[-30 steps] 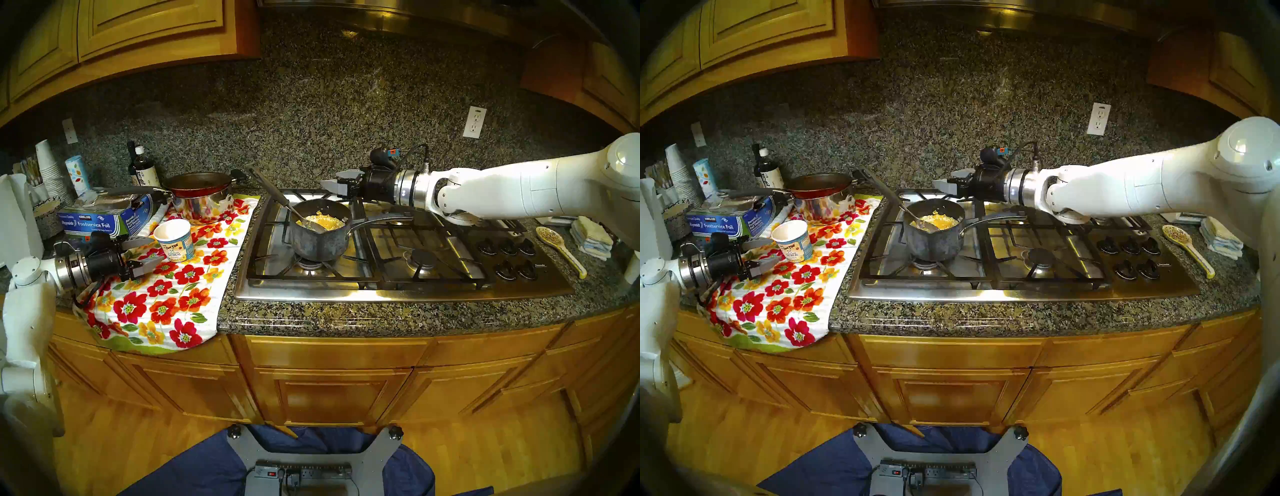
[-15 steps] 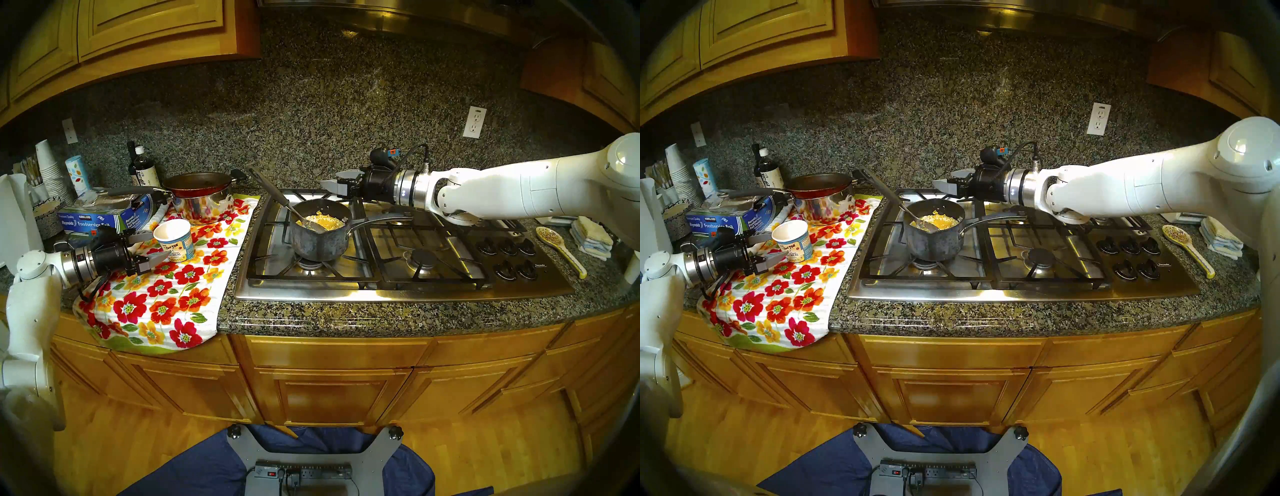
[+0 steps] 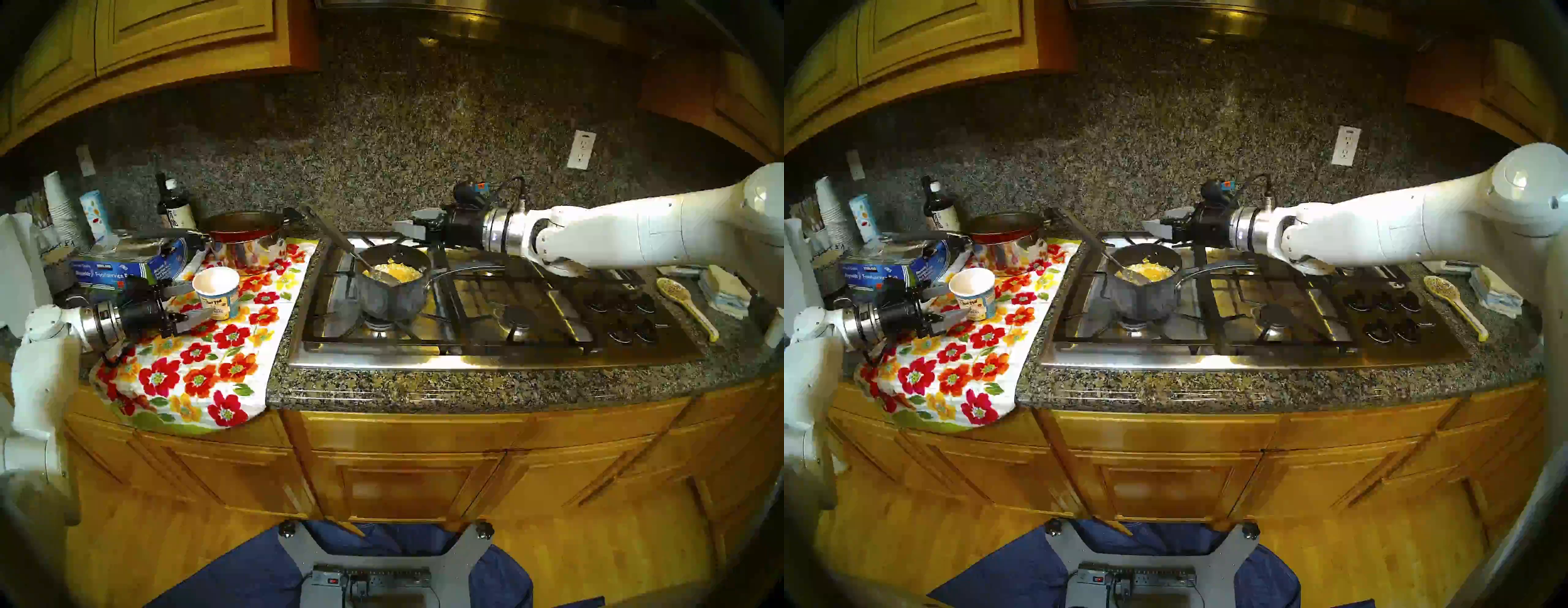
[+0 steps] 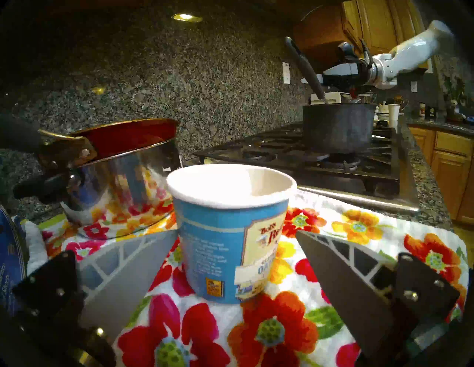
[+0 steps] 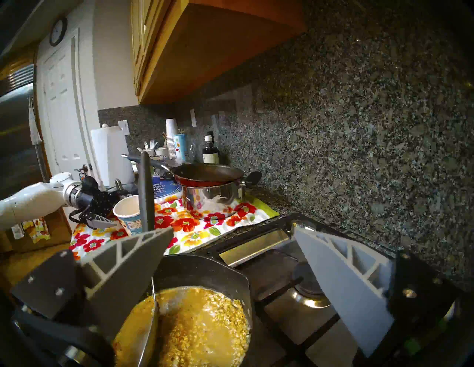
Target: Pour oats into pot and stir with a spoon
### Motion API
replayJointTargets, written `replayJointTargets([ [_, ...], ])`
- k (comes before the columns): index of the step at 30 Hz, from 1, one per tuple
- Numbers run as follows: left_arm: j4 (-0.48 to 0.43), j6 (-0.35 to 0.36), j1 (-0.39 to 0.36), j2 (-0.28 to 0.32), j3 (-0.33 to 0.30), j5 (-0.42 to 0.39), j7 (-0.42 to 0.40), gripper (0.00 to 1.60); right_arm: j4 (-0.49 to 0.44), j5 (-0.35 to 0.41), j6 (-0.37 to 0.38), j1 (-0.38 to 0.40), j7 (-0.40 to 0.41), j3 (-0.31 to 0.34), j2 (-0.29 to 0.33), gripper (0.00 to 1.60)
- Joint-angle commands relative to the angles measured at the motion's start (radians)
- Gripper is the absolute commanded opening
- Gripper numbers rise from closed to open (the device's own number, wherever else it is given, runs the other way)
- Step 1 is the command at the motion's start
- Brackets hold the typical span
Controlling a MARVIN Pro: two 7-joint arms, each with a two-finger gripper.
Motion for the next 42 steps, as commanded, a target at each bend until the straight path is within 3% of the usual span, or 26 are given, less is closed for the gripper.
replayJointTargets([
  [1, 0.025, -0.024, -0.06, 0.007, 0.005, -0.014, 0.002, 1.6, 0.007, 0.004, -0.004, 0.036, 0.002, 0.021, -0.001, 1.6],
  [23, 0.181, -0.1, -0.175, -0.003, 0.08, 0.004, 0.002, 1.6, 0.007, 0.004, -0.004, 0.036, 0.002, 0.021, -0.002, 1.6],
  [42, 0.259, -0.126, -0.234, -0.012, 0.135, -0.012, 0.002, 1.6, 0.007, 0.005, -0.004, 0.036, 0.002, 0.02, -0.002, 1.6],
])
